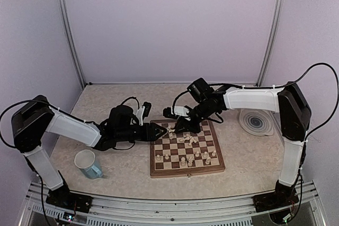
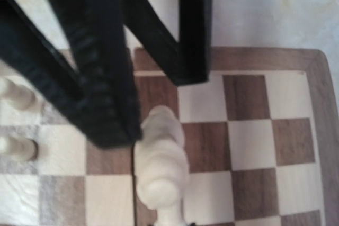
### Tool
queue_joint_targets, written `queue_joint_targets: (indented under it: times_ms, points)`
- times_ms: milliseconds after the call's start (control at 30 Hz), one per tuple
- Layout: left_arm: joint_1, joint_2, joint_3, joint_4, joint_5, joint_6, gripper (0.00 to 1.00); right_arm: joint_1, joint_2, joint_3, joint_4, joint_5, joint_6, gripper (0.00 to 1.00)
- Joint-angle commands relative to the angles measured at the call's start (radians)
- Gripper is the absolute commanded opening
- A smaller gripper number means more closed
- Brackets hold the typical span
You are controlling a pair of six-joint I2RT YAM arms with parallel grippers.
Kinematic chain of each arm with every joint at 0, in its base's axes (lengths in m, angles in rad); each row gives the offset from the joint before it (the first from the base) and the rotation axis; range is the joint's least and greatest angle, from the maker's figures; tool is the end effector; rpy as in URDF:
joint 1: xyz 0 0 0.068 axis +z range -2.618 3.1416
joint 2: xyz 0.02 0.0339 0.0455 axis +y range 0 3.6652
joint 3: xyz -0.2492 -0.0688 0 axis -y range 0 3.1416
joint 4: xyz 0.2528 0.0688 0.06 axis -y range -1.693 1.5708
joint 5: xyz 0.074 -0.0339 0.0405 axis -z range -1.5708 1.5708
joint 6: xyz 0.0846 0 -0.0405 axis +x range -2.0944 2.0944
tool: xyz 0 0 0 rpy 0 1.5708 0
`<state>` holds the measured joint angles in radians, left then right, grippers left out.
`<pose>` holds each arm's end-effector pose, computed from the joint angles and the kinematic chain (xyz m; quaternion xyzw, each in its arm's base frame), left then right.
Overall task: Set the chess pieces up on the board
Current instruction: Pick up the chess pile from the chessboard, then adjust the chess pile.
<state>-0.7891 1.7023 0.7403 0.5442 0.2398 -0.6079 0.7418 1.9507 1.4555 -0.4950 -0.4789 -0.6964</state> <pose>0.2599 -0.2904 0.1241 0.1402 0.8230 -0.4248 0.3499 0.3018 0.3295 0.1529 -0.6642 0.6556 0.2335 0.2728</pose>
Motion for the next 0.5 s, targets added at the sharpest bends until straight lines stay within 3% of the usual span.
queue_joint_targets:
  times_ms: [0, 100, 233, 467]
  points:
    - [0.007, -0.049, -0.118, 0.263, 0.024, 0.069, 0.54, -0.033, -0.045, 0.008, -0.001, -0.128, 0.039, 0.00]
    - [0.005, -0.055, -0.230, 0.518, 0.012, 0.096, 0.56, -0.053, -0.058, 0.020, -0.017, -0.199, 0.047, 0.00]
    - [0.008, -0.009, -0.264, 0.690, 0.037, 0.114, 0.56, -0.061, -0.078, 0.026, -0.026, -0.249, 0.049, 0.00]
    - [0.009, 0.099, -0.187, 0.744, 0.117, 0.101, 0.54, -0.063, -0.091, 0.032, -0.037, -0.272, 0.052, 0.00]
